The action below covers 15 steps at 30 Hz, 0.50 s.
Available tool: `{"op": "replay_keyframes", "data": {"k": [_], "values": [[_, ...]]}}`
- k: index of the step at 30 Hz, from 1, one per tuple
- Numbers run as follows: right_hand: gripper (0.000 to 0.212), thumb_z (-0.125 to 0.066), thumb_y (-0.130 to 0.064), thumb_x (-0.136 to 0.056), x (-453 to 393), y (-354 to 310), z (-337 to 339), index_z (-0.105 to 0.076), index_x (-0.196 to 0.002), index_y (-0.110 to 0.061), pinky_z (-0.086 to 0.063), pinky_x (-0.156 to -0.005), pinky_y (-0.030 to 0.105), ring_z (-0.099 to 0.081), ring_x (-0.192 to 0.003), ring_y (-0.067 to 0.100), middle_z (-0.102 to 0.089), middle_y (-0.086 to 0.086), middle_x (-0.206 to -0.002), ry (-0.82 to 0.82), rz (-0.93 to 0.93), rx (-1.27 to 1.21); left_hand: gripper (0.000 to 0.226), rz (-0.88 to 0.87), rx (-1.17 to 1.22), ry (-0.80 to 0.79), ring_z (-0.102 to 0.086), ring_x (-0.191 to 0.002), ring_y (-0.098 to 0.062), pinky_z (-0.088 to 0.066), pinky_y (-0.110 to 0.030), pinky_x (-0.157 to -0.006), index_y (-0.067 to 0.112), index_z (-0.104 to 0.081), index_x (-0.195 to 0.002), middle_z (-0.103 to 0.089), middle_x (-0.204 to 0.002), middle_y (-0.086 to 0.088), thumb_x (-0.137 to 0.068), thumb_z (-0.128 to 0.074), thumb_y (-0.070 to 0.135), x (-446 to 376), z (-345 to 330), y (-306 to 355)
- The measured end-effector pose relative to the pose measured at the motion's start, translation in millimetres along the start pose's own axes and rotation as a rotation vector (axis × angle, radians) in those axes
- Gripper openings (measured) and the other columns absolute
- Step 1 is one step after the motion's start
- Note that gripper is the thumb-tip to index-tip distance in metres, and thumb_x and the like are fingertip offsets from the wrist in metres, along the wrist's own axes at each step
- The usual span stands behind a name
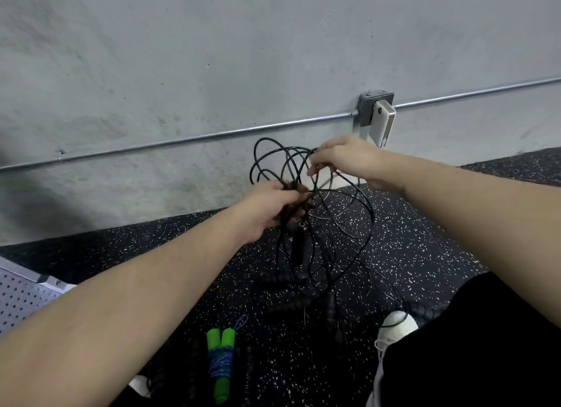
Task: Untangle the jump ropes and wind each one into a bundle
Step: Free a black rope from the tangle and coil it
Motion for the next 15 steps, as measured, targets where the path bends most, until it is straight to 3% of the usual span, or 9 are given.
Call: {"op": "replay_keyframes", "data": {"k": [3,5,8,10,12,15], "values": [[0.010,-0.056,-0.016,-0.098,-3.6,1.9,8.6,-0.063,-0.098,-0.010,-0.041,-0.054,0.015,-0.057,-0.054,-0.001,-0.076,-0.001,-0.071,0.113,-0.064,-0.159,0.015,0.059,-0.127,-0.047,-0.068,-0.075,-0.013,-0.055,-0.025,-0.066,0.014,-0.069,-0.104,-0.076,-0.094,-0.002,-0.097,-0.061,0.004,-0.9,-6.5,-6.9],[0.009,-0.054,-0.016,-0.099,-6.7,2.9,13.3,-0.062,-0.099,-0.011,-0.044,-0.059,0.020,-0.059,-0.055,0.005,-0.072,-0.002,-0.061,0.176,-0.123,-0.244,0.019,0.047,-0.186,-0.040,-0.066,-0.079,-0.013,-0.050,-0.024,-0.066,0.015,-0.069,-0.106,-0.074,-0.098,-0.003,-0.097,-0.059,0.002,-2.5,-5.9,-8.4],[0.011,-0.048,-0.013,-0.102,-8.8,5.7,4.3,-0.058,-0.097,-0.010,-0.062,-0.075,0.038,-0.063,-0.051,0.014,-0.059,-0.001,-0.052,0.078,-0.216,-0.454,0.021,0.047,-0.224,-0.036,-0.066,-0.078,-0.013,-0.053,-0.022,-0.065,0.013,-0.069,-0.106,-0.075,-0.093,-0.003,-0.096,-0.060,-0.003,-3.3,-3.8,-13.0],[0.017,-0.040,-0.010,-0.104,-8.1,5.7,-2.4,-0.053,-0.093,-0.012,-0.063,-0.073,0.043,-0.054,-0.047,0.012,-0.048,-0.002,-0.052,0.038,-0.247,-0.508,0.024,0.061,-0.220,-0.059,-0.069,-0.082,-0.017,-0.051,-0.024,-0.067,0.016,-0.070,-0.100,-0.077,-0.085,0.000,-0.096,-0.059,-0.006,-3.3,-4.8,-15.8],[0.021,-0.036,-0.008,-0.105,-8.6,4.9,-2.4,-0.051,-0.092,-0.012,-0.063,-0.067,0.041,-0.051,-0.050,0.013,-0.045,-0.001,-0.056,0.106,-0.251,-0.544,0.030,0.071,-0.231,-0.074,-0.070,-0.084,-0.018,-0.049,-0.027,-0.069,0.019,-0.070,-0.103,-0.078,-0.086,0.001,-0.096,-0.057,-0.007,-3.3,-6.2,-14.3],[0.021,-0.037,-0.011,-0.106,-11.8,4.5,0.9,-0.053,-0.094,-0.012,-0.060,-0.069,0.045,-0.064,-0.063,0.016,-0.059,0.000,-0.061,0.224,-0.222,-0.593,0.041,0.190,-0.240,-0.151,-0.069,-0.092,-0.014,-0.049,-0.040,-0.096,0.030,-0.071,-0.111,-0.079,-0.098,0.005,-0.095,-0.052,-0.004,0.1,-6.5,-16.3]]}}
Point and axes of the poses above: each hand's wrist, its own x-axis away from the middle knuckle, its own z-axis out of the back of the hand, y = z × x, the point moved 4 cm from there along -x, towards the middle knuckle
